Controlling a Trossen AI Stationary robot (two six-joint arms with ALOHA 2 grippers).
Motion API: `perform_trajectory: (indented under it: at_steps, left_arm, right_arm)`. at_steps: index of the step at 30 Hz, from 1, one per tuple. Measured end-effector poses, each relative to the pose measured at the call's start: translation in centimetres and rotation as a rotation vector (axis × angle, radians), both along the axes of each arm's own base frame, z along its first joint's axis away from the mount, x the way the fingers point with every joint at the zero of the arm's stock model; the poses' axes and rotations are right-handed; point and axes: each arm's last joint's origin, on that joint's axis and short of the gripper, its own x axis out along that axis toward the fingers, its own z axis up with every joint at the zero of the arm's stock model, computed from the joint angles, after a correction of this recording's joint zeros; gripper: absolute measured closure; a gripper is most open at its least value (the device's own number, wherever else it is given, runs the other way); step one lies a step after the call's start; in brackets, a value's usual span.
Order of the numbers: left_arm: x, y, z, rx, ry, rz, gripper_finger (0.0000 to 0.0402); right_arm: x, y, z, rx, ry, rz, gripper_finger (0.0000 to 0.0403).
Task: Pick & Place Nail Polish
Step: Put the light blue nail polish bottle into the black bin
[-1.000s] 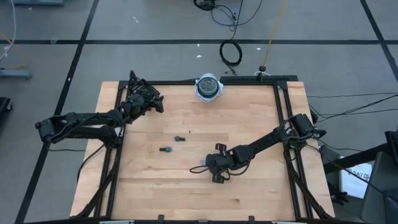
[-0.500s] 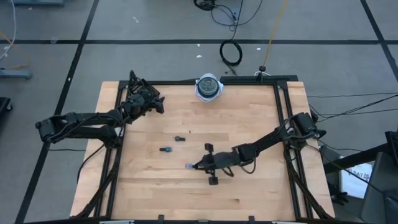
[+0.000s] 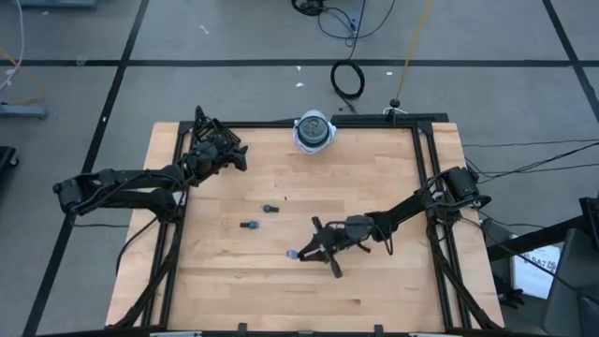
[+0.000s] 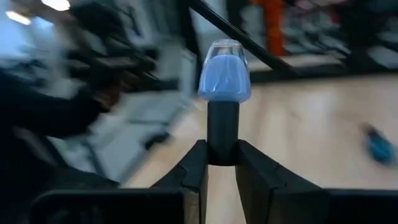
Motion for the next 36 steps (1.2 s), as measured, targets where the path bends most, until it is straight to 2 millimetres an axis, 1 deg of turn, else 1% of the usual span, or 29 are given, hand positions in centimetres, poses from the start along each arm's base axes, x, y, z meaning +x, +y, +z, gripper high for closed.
perform_trajectory:
  at_steps: [4,8,15,18,22,31,33,36]
  left_arm:
    - [0.0,0.0,0.0,-0.001,-0.001,0.0,0.0131]
    - [0.0,0.0,0.0,-0.007,-0.005,-0.014,0.0131]
    - [0.0,0.0,0.0,-0.005,-0.003,-0.016,0.0131]
    - [0.0,0.0,0.0,-0.005,-0.003,-0.016,0.0131]
    - [0.0,0.0,0.0,-0.005,-0.003,-0.015,0.0131]
    - [0.0,0.0,0.0,-0.008,-0.004,-0.015,0.0131]
    - [0.0,0.0,0.0,-0.006,-0.002,-0.016,0.0131]
    - [0.0,0.0,0.0,-0.005,-0.001,-0.017,0.0131]
  right_arm:
    - [-0.3,0.8,1.5,0.051,-0.146,0.146,0.0356]
    - [-0.8,1.6,2.6,0.09,-0.249,0.273,0.0356]
    - [-1.8,2.1,4.3,0.165,-0.395,0.466,0.0356]
    - [-2.1,2.4,4.6,0.18,-0.414,0.536,0.0356]
    - [-2.3,2.8,4.7,0.183,-0.416,0.544,0.0356]
    - [-2.2,2.9,4.6,0.158,-0.417,0.541,0.0356]
    - [-1.9,2.8,4.1,0.138,-0.365,0.509,0.0356]
    - [-1.1,2.0,2.6,0.111,-0.216,0.392,0.0356]
